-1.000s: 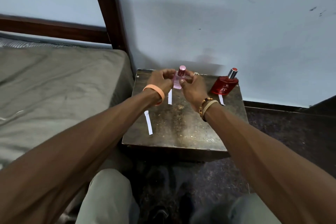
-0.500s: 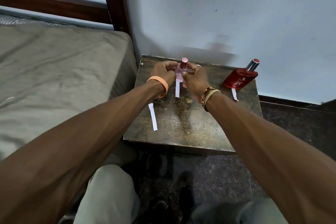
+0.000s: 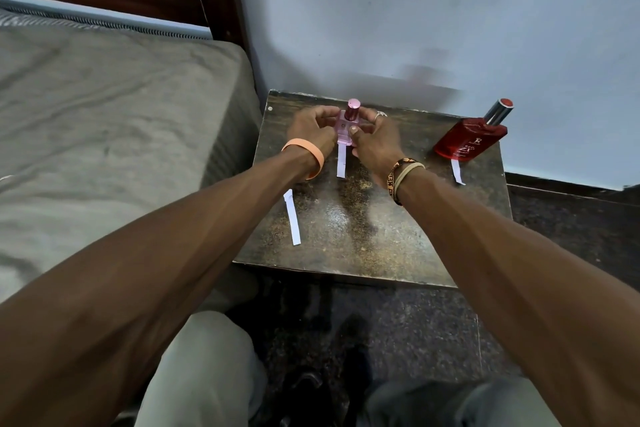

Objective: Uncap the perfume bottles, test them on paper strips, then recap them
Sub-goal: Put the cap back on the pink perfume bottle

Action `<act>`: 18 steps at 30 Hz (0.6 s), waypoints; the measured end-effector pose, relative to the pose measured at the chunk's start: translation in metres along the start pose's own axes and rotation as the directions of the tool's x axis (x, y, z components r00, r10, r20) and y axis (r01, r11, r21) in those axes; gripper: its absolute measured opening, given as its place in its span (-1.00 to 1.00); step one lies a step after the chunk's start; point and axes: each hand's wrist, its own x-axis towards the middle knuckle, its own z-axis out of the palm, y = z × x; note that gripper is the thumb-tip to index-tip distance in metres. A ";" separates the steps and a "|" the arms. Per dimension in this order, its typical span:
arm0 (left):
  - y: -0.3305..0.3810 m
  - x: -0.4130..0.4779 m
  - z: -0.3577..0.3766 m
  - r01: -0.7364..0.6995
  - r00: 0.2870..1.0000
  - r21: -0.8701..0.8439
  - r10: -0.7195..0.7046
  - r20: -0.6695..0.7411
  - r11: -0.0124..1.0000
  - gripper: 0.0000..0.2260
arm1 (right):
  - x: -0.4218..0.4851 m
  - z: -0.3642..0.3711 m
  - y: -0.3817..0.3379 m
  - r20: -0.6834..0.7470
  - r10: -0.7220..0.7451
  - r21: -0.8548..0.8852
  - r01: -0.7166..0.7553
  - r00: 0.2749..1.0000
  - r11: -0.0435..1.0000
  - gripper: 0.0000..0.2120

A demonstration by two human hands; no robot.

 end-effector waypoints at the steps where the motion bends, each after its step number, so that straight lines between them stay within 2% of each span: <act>1: 0.000 0.000 0.000 -0.002 1.000 -0.006 0.002 -0.007 1.000 -0.65 | -0.001 0.000 -0.001 0.004 -0.001 -0.004 0.001 1.000 1.000 -0.60; 18: 0.001 -0.010 -0.003 -0.033 0.999 0.008 0.033 -0.024 0.999 -0.68 | -0.008 0.001 -0.002 -0.036 -0.056 -0.123 0.052 0.998 0.991 -0.64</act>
